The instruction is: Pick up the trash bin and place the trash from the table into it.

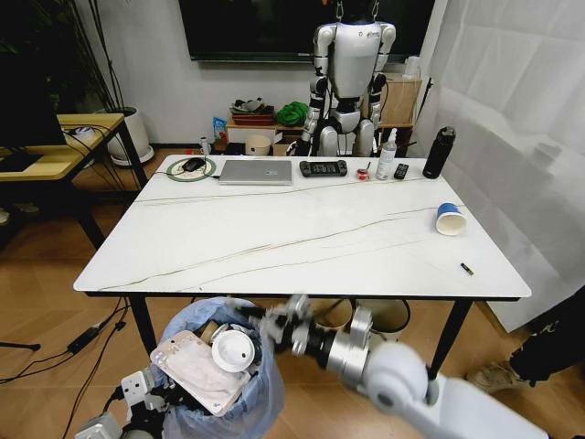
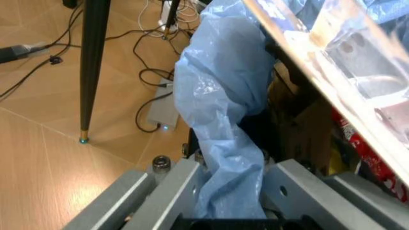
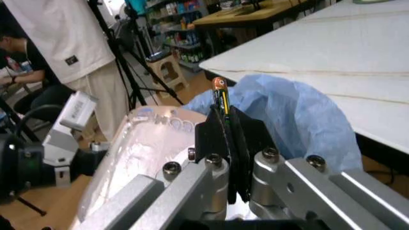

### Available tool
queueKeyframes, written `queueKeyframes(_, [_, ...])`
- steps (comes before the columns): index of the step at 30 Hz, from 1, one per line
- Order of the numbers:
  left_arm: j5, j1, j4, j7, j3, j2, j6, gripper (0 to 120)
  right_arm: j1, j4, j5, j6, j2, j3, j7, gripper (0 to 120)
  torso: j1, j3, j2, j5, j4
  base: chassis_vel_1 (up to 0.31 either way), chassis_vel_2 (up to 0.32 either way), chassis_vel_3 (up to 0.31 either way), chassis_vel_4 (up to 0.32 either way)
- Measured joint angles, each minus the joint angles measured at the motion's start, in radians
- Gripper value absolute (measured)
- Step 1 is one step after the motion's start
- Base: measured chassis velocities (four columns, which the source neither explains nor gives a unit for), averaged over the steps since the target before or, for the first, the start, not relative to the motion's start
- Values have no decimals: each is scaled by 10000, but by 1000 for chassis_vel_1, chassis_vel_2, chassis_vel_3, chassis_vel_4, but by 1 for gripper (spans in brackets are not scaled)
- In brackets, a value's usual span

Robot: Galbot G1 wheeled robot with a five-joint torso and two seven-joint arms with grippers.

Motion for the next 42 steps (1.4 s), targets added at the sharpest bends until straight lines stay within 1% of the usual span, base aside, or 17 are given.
queueKeyframes(8, [16,-1,-5,-10,105,-17,6,0,62,-412,-299,174,125,-122,125,1,0,1,-2,0,1,0,0,0,0])
queueKeyframes(17, [11,-63,58,-23,241,112,21,0,-373,-146,-183,260,-49,694,394,36,1,1,-2,0,1,0,0,0,0])
queueKeyframes(18, [11,-63,58,-23,241,112,21,0,-373,-146,-183,260,-49,694,394,36,1,1,-2,0,1,0,0,0,0])
queueKeyframes(19, [10,-75,79,-26,256,126,23,0,-456,-92,-168,258,-79,801,435,41,1,1,-2,1,1,0,0,0,0])
queueKeyframes(23, [11,-103,158,-27,337,195,26,0,-724,319,334,421,-243,1574,1364,56,2,1,-2,1,2,0,0,0,0])
queueKeyframes(24, [11,-123,191,-23,370,244,27,0,-952,430,587,662,-340,2136,1653,61,2,2,-3,2,5,0,0,0,0])
queueKeyframes(25, [11,-123,191,-23,370,244,27,0,-952,430,587,662,-340,2136,1653,61,2,2,-3,2,5,0,0,0,0])
queueKeyframes(27, [25,-166,276,7,386,342,27,0,-1654,430,756,1208,-507,3549,1574,71,2,1,-2,-1,4,0,0,0,0])
queueKeyframes(29, [32,-176,329,52,385,402,8,0,-2229,267,654,1550,-540,4438,1234,74,2,1,-2,0,3,0,0,0,0])
queueKeyframes(30, [71,-179,406,145,372,462,-54,0,-2893,53,316,1825,-500,5380,813,82,3,2,-2,4,-2,0,0,0,0])
queueKeyframes(31, [116,-182,490,237,354,490,-124,0,-3396,-98,-68,2011,-376,6173,569,86,2,1,-2,6,1,0,0,0,0])
queueKeyframes(32, [116,-182,490,237,354,490,-124,0,-3396,-98,-68,2011,-376,6173,569,86,2,1,-2,6,1,0,0,0,0])
queueKeyframes(33, [140,-189,587,307,349,517,-190,0,-3734,-191,-420,2131,-242,6721,449,91,2,1,-2,1,-1,0,0,0,0])
queueKeyframes(35, [160,-229,906,460,379,631,-323,0,-4628,-400,-1307,2499,243,8113,88,98,2,1,-2,3,-3,0,0,0,0])
queueKeyframes(38, [134,-284,1284,606,419,865,-469,0,-5588,-637,-1673,2861,1207,9596,-807,100,1,0,-2,-2,1,0,0,0,0])
queueKeyframes(39, [134,-284,1284,606,419,865,-469,0,-5588,-637,-1673,2861,1207,9596,-807,100,1,0,-2,-2,1,0,0,0,0])
queueKeyframes(42, [-40,-300,1407,690,352,1051,-547,0,-6117,-923,-1909,3125,2324,10358,-1314,100,2,0,-2,1,1,0,0,0,0])
